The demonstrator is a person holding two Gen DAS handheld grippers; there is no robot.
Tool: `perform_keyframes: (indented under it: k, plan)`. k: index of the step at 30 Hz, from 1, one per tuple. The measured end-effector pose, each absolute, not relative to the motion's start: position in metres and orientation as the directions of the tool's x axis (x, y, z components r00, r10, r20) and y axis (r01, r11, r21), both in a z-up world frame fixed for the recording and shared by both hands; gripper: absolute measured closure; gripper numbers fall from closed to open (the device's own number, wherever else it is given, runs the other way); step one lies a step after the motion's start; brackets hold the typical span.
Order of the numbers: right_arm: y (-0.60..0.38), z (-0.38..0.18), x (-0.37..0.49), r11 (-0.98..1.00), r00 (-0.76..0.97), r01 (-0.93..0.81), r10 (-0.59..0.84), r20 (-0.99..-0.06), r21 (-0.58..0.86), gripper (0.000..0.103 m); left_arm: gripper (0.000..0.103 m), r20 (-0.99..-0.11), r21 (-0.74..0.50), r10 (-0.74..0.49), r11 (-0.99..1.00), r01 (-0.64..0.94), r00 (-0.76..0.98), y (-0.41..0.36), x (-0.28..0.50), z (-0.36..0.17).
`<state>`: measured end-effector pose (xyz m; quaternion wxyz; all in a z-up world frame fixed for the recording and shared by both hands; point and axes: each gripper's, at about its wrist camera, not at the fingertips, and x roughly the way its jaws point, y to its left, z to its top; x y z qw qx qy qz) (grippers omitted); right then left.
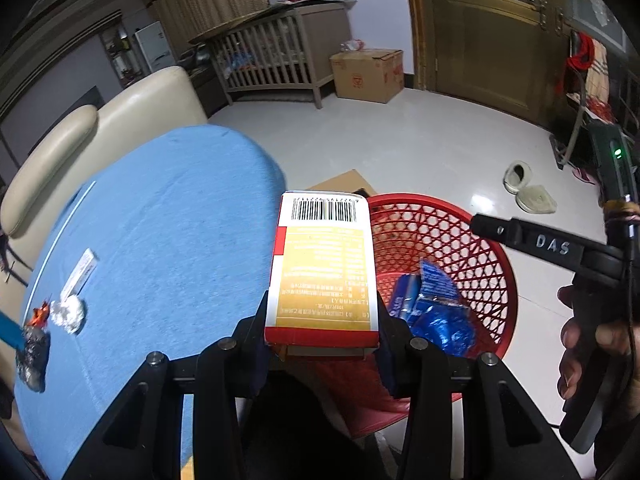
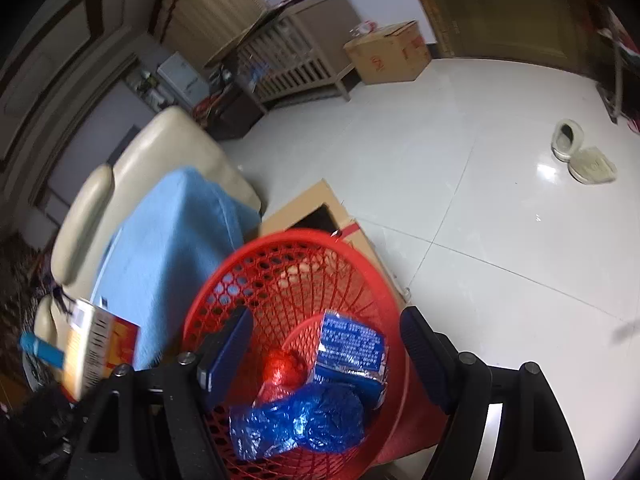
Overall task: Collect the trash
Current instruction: 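Open the right tool over the basket while the left tool lowers the box in and opens, then bring both tools back over the table toward the white tissue and box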
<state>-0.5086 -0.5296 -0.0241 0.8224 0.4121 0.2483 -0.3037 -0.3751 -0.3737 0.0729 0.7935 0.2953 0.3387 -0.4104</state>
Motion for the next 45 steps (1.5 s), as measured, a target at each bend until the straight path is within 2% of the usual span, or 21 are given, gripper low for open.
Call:
perform_keyframes:
  k: [5,6,7,9,19,25,35,45]
  plan:
    - [-0.535,-0.014,-0.522,0.445,0.709,0.699,-0.332,-0.621,0.56,0.024,0.055,-0.814,0.17,-0.426,0.475,0.863,0.395,-0.394,-0.374,0.061]
    - [-0.535,-0.012,-0.524,0.443,0.714,0.695,-0.336,-0.614,0.566,0.024,0.049,-0.827,0.169,-0.409,0.475,0.864,0.387,-0.398,-0.372,0.056]
    - [-0.535,-0.01,-0.525,0.442,0.717,0.693,-0.339,-0.609,0.57,0.024,0.034,-0.835,0.177,-0.391,0.478,0.861,0.388,-0.401,-0.37,0.052]
    - [-0.534,-0.007,-0.525,0.445,0.721,0.689,-0.341,-0.603,0.572,0.024,0.027,-0.845,0.197,-0.36,0.477,0.856,0.395,-0.406,-0.37,0.046]
    - [-0.528,-0.003,-0.518,0.464,0.736,0.671,-0.324,-0.595,0.578,0.024,0.027,-0.846,0.205,-0.347,0.49,0.847,0.405,-0.39,-0.367,0.054]
    - [-0.518,0.007,-0.506,0.494,0.744,0.658,-0.311,-0.592,0.568,0.024,0.027,-0.82,0.173,-0.371,0.564,0.807,0.435,-0.345,-0.351,0.074]
    - [-0.462,0.033,-0.451,0.644,0.763,0.582,-0.22,-0.607,0.497,0.024,0.027,-0.773,0.082,-0.34,0.784,0.616,0.535,-0.226,-0.298,0.096]
    - [-0.373,0.049,-0.387,0.803,0.741,0.465,-0.123,-0.66,0.372,0.023,0.027,-0.753,0.009,-0.271,0.907,0.421,0.599,-0.134,-0.266,0.092]
